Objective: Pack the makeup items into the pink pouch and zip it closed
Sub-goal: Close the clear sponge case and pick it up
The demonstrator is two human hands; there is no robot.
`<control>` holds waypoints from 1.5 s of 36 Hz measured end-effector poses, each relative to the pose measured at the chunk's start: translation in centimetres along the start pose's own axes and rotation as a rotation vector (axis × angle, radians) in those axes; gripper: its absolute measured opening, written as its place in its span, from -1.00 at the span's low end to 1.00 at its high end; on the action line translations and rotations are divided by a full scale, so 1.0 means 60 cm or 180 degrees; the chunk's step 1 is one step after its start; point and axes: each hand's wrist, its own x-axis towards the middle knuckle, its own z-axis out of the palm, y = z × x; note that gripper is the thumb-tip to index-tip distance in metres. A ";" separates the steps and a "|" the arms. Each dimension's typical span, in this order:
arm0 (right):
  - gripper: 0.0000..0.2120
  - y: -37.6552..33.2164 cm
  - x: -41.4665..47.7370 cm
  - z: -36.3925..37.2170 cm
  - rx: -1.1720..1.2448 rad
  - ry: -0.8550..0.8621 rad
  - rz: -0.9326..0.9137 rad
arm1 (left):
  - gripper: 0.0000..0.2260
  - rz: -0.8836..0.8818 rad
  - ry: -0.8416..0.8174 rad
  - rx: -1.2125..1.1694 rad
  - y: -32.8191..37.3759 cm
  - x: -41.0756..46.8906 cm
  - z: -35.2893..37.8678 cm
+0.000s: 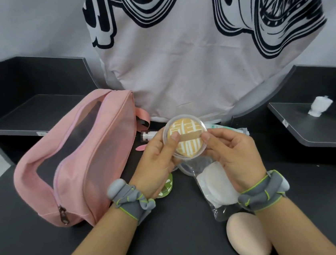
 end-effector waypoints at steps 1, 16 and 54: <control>-0.89 -0.001 -0.001 0.001 -0.0008 0.0016 -0.0001 | -0.67 -0.0006 0.0004 0.0048 0.000 0.000 -0.001; -0.71 -0.001 -0.006 0.004 -0.0411 -0.0070 -0.0106 | -0.51 -0.0048 0.0603 0.0336 0.003 0.004 -0.001; -0.78 -0.002 -0.004 0.003 -0.0223 -0.0037 -0.0160 | -0.76 0.0467 0.0941 0.0895 -0.004 0.008 -0.011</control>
